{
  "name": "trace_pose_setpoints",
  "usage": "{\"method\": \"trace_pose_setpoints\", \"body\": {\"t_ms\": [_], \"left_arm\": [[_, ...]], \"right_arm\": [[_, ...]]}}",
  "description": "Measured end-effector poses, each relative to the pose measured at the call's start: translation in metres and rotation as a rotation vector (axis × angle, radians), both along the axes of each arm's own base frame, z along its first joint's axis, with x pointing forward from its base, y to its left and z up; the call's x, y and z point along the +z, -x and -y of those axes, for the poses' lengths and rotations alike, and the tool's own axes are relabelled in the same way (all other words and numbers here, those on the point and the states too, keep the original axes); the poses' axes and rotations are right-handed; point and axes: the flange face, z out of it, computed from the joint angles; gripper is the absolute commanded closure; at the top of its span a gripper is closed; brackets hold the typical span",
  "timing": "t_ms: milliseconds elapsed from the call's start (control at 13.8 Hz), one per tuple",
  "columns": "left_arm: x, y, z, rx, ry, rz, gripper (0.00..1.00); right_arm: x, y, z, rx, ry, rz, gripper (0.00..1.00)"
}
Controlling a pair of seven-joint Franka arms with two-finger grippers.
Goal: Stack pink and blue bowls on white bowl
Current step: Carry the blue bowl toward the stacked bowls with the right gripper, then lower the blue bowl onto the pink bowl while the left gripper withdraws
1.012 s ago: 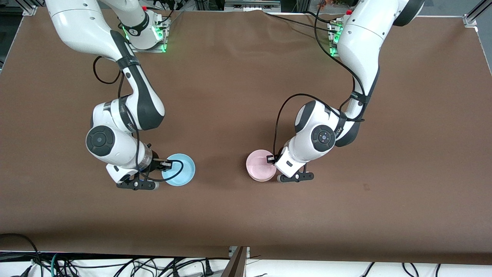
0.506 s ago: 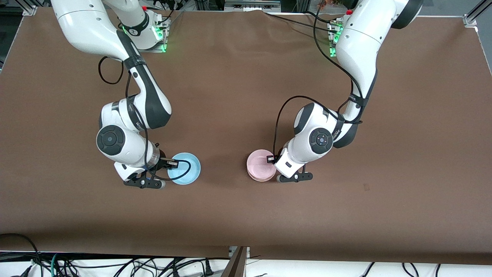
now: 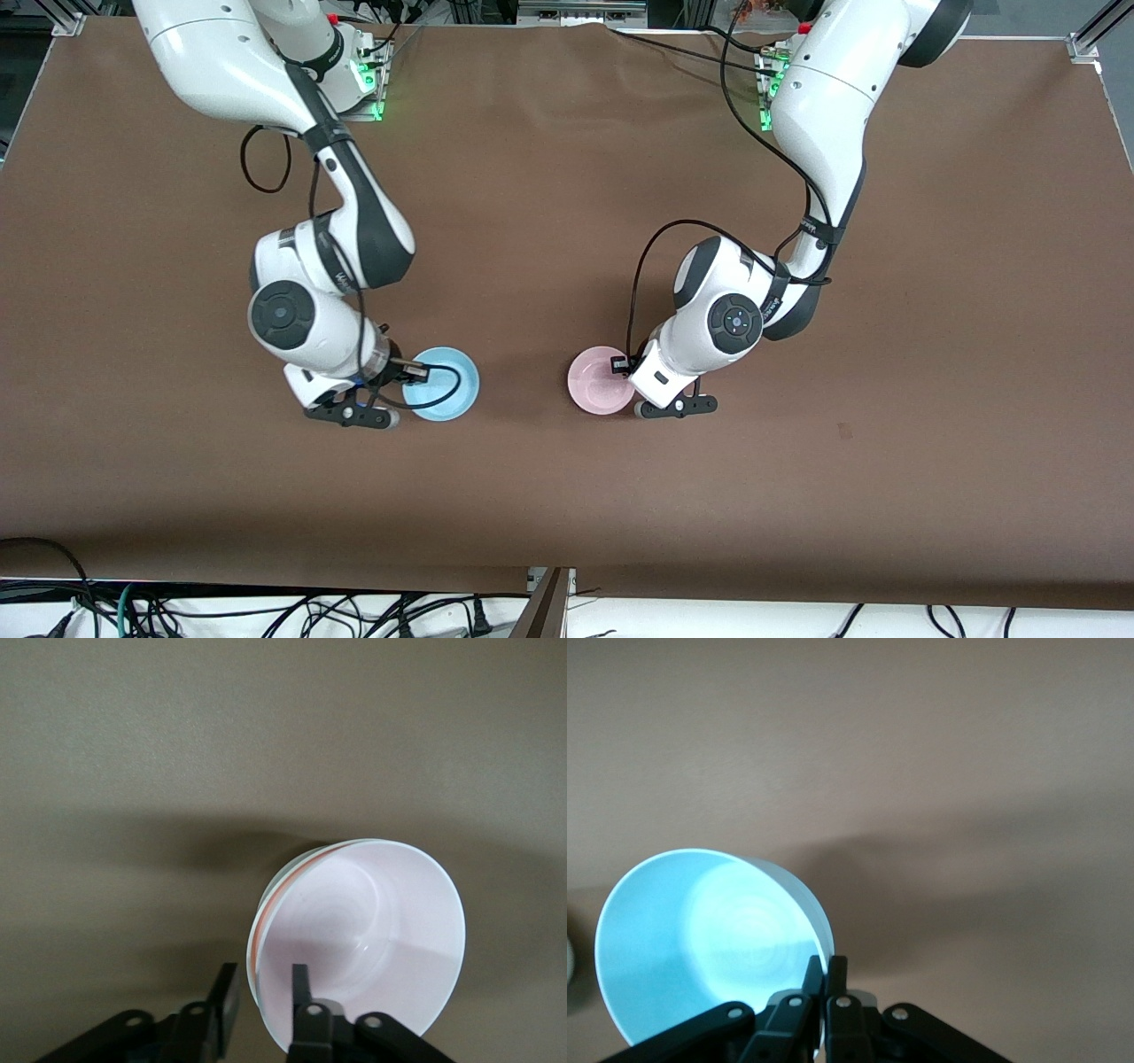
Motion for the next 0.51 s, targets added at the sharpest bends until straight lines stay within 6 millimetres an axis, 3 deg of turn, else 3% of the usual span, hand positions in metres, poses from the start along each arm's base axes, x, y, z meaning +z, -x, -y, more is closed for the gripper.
{"method": "trace_pose_setpoints", "body": {"t_ms": [217, 506], "left_arm": [[0.013, -0.01, -0.009, 0.03, 0.004, 0.018, 0.0], [0.053, -0.027, -0.052, 0.057, -0.003, -0.01, 0.0]], "right_arm": [[0.01, 0.009, -0.032, -0.047, -0.01, 0.013, 1.0], [0.015, 0.027, -0.082, -0.151, -0.033, 0.03, 1.0]]}}
